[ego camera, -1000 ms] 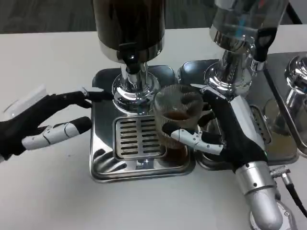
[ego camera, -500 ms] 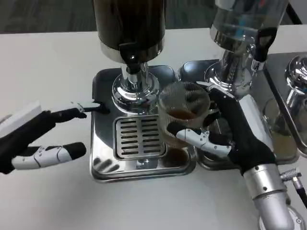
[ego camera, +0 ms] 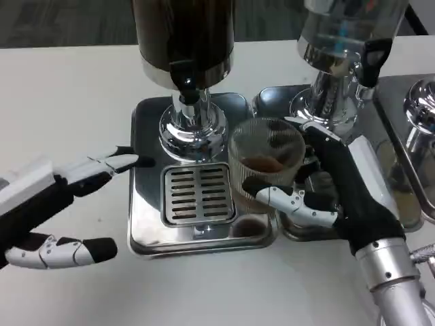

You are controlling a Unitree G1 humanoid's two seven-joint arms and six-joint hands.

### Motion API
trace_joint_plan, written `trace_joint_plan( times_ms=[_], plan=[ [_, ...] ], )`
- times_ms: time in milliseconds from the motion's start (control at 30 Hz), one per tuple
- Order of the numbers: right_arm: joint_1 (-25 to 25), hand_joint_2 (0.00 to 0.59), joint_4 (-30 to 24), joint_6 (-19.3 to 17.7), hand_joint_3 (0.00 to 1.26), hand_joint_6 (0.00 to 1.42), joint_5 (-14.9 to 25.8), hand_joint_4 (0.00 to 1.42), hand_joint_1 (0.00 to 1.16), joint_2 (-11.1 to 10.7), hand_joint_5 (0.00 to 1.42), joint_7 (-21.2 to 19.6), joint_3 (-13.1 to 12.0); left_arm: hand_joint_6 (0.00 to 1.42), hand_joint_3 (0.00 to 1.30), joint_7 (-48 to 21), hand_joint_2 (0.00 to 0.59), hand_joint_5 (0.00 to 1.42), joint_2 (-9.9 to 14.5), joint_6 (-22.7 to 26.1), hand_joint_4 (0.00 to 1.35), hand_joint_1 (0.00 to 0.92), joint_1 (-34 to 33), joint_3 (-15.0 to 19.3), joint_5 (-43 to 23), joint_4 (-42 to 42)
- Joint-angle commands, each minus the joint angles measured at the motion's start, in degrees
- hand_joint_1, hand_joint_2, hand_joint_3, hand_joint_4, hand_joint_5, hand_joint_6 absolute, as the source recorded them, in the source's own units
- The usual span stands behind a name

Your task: Grasp the cup under the faucet to collect the drink, then remove the cup.

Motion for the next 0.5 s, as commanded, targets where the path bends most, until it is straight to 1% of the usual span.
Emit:
trace_joint_plan(
  times_ms=[33, 300, 500],
  plan=[
    [1.47, 0.239, -4.49, -0.21, 0.52, 0.71, 1.41, 0.65, 0.71, -0.05, 0.72, 0.71, -0.71, 0.17, 0.11, 1.02, 0.137, 0.04, 1.71, -0.86, 0.0, 0.0, 2.64, -0.84, -1.31, -2.67],
    [5.84, 0.243, -10.59, 0.86, 0.52, 0.72, 1.76, 0.65, 0.72, -0.66, 0.72, 3.29, -1.01, 0.17, 0.11, 1.13, 0.136, 0.03, 2.44, -0.9, 0.0, 0.0, 5.91, -1.4, -3.71, -6.48],
    [8.1, 0.238, -12.97, 1.07, 0.53, 0.73, 2.34, 0.65, 0.72, -0.5, 0.73, 3.77, -1.57, 0.17, 0.11, 1.43, 0.136, 0.03, 2.81, -0.66, 0.0, 0.0, 7.53, -1.72, -4.95, -8.5]
  ],
)
